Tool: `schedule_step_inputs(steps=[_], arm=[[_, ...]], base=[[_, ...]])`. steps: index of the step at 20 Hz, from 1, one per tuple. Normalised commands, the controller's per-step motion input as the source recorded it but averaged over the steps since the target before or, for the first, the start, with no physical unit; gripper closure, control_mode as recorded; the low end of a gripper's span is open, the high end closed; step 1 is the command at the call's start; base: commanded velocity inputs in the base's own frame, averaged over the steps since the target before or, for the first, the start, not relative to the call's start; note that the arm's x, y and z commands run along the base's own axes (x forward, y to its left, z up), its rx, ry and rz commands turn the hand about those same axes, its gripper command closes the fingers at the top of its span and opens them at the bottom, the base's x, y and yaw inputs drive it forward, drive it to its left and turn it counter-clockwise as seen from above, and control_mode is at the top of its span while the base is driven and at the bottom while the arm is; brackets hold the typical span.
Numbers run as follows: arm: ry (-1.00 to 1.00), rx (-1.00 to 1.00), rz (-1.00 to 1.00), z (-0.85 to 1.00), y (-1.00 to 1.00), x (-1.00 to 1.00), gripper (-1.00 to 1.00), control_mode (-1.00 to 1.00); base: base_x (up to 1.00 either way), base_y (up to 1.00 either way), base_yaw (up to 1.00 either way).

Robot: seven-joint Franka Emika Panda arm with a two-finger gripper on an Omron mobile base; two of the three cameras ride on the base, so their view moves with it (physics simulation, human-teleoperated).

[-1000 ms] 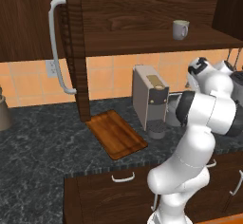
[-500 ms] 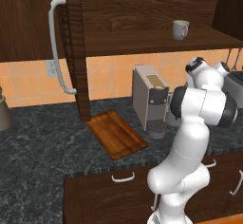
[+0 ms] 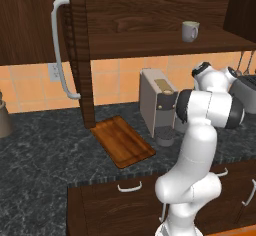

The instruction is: Pick the kettle from the counter and place it on the tray. Then pick the mug from the cabinet and place it on the tray. Then close the cabinet doors.

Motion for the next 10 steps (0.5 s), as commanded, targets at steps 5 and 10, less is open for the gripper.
schedule_step_inputs(steps=[5,10], arm=[[0.00,0.00,0.00,-0.28,0.00,0.00,-1.00,-1.00],[0.00,0.00,0.00,-0.28,0.01,-0.05,1.00,-1.00]], base=[[0.00,0.00,0.00],[0.00,0.00,0.00]])
